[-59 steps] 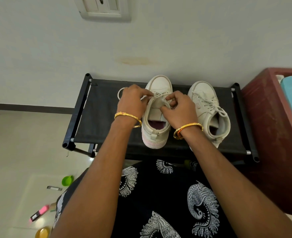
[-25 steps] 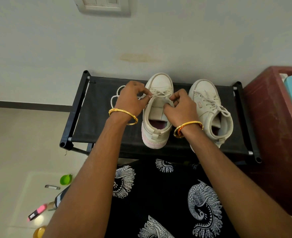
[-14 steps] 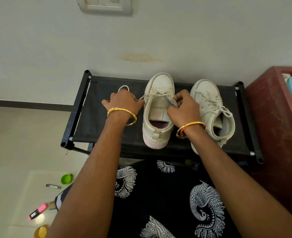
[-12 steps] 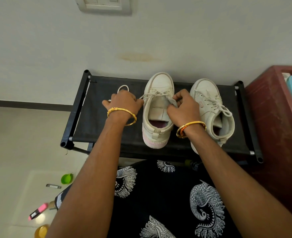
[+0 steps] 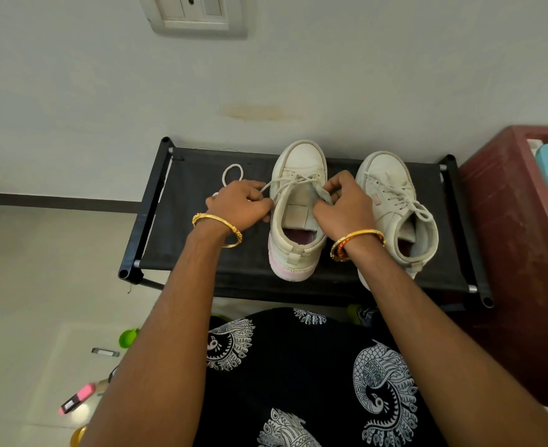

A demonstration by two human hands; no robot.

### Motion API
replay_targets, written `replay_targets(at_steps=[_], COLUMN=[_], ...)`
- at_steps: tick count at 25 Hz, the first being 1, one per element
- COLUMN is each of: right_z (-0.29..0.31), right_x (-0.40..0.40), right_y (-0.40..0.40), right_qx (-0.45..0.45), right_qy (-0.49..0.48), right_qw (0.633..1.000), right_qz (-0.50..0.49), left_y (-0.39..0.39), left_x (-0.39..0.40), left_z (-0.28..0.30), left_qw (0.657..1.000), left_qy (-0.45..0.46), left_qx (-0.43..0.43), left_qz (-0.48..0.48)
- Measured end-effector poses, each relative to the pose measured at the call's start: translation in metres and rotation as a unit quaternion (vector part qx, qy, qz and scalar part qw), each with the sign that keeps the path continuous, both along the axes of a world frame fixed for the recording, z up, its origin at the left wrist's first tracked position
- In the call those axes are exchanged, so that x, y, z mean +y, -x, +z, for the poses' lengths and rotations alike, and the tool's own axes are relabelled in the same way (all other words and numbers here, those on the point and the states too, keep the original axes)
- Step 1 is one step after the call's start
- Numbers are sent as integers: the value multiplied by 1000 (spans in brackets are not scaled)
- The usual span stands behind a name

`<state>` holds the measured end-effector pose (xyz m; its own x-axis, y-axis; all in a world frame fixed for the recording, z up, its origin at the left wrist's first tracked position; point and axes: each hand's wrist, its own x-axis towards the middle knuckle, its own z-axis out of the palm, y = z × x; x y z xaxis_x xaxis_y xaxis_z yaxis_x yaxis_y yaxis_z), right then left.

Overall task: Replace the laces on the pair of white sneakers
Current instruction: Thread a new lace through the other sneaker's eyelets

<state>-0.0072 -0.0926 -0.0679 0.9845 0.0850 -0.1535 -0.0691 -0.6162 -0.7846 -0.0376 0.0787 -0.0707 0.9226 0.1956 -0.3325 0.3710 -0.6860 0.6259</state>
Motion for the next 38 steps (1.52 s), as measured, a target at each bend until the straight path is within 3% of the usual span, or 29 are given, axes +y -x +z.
replay_targets(at_steps=[2,4,9,13,16,19,23,26,29,32,34,38], right_z=[0,0,2,2,9,24,39,44,52,55,57,52], right_x=[-1,-2,-3,-2,2,11,25,29,27,16,4,-21], right_y=[0,0,-1,0,2,9,21,19,13,1,-9,-20], right_qx=[2,4,7,12,-59,-150,-51,31,97,93,66,16], right_qy=[0,-4,2,4,3,-98,-195,-345,-412,-438,-413,-295], right_qw=[1000,1000,1000,1000,998,983,971,932,905,894,908,955], right_qz=[1,4,8,12,3,32,128,104,51,29,-1,-37], left_y=[-1,-1,2,3,1,3,4,8,5,0,1,1], left_x=[0,-2,9,10,4,-5,-3,0,-3,-2,3,10], left_z=[1,4,7,16,33,51,65,67,64,53,47,38], left_qw=[999,998,986,975,971,949,854,799,835,890,892,867], left_qy=[52,48,-144,-159,13,241,500,591,540,418,364,368], left_qx=[1,4,31,-41,-129,-113,-80,-84,-92,-109,-106,-71], left_qz=[13,35,81,150,199,168,119,66,46,150,248,328])
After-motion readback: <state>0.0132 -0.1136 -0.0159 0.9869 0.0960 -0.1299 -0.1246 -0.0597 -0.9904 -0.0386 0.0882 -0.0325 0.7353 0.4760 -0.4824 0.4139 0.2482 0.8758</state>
